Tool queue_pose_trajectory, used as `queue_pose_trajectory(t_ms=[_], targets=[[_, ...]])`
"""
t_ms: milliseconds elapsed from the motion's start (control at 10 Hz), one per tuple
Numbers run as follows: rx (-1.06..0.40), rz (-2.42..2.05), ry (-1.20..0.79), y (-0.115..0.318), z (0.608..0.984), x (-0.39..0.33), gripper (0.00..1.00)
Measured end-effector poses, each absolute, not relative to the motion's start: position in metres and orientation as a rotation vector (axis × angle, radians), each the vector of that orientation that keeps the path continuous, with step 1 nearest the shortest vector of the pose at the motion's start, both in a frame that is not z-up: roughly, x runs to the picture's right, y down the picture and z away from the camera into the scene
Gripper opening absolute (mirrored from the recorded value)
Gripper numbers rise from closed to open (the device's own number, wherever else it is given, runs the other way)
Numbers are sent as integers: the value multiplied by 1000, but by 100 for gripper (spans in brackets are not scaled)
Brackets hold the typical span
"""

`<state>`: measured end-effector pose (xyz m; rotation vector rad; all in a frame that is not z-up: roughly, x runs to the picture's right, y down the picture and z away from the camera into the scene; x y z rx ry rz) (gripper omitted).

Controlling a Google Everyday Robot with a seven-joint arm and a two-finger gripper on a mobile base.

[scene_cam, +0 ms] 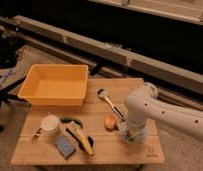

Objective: Place towel in plastic cup

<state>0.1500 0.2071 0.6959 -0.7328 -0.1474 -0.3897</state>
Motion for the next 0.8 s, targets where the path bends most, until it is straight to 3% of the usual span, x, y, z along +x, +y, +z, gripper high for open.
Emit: queue_pose_trajectory(t_ms=[700, 800], targets=[[-732, -350, -113, 211, 709, 159, 76], [-730, -348, -111, 210, 710, 160, 80]])
